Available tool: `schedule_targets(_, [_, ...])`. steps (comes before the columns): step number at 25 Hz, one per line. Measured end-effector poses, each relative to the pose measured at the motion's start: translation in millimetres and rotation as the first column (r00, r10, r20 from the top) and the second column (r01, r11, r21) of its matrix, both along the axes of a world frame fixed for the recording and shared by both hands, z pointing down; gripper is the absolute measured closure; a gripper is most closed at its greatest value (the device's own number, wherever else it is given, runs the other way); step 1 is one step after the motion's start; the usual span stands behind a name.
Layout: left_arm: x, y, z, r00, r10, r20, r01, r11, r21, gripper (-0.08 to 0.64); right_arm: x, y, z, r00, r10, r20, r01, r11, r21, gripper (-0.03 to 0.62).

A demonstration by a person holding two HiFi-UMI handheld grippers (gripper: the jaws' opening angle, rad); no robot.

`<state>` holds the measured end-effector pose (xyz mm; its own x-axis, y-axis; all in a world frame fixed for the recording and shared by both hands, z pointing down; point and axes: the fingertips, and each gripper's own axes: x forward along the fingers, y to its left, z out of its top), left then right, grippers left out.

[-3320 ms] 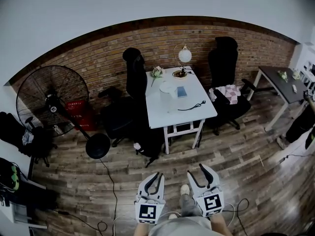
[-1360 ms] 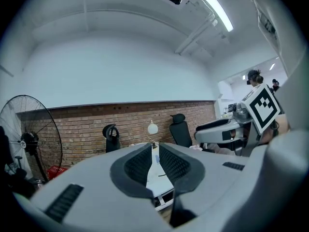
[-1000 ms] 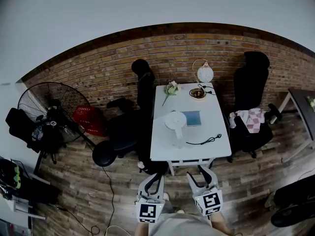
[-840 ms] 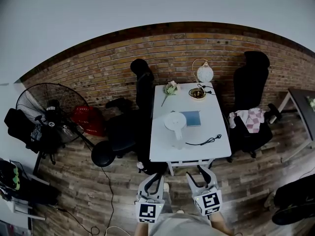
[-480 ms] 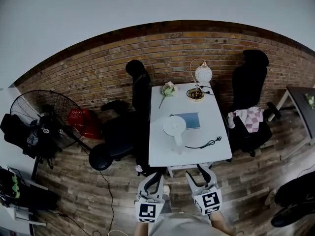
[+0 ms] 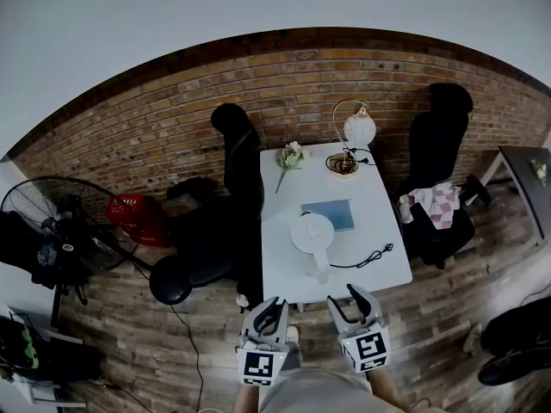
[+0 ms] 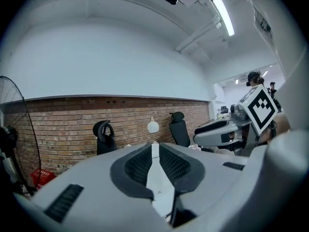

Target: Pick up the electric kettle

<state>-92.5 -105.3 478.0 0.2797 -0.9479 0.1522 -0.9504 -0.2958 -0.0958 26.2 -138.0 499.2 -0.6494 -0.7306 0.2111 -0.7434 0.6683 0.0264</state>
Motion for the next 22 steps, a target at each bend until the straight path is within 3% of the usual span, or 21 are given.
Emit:
schedule_targets(9, [-23, -56, 1, 0.995, 0.095, -0.011, -0.094, 0.996, 0.007, 0.512, -24, -48, 4, 0.998, 0.06, -0.011, -0.06, 0.998, -0.023, 0.385])
schedule_targets(13, [-30, -74, 13, 0.991, 0.123, -0.05, -0.125, 0.991, -0.049, 0.512, -32, -63, 12, 0.995, 0.096, -0.016, -0.096, 0.994, -0.046, 0.385])
schedule_targets(19, [-31, -102, 17, 0.973, 0.226, -0.049, -0.227, 0.974, -0.007, 0.512, -37, -77, 19, 0.987, 0.162, 0.023, -0.16, 0.985, -0.064, 0.385])
schedule_targets(22, [-31, -111, 29, 0.964, 0.258, -0.062, -0.262, 0.964, -0.054, 0.512, -39, -82, 25, 0.981, 0.19, 0.041, -0.186, 0.979, -0.076, 0.385])
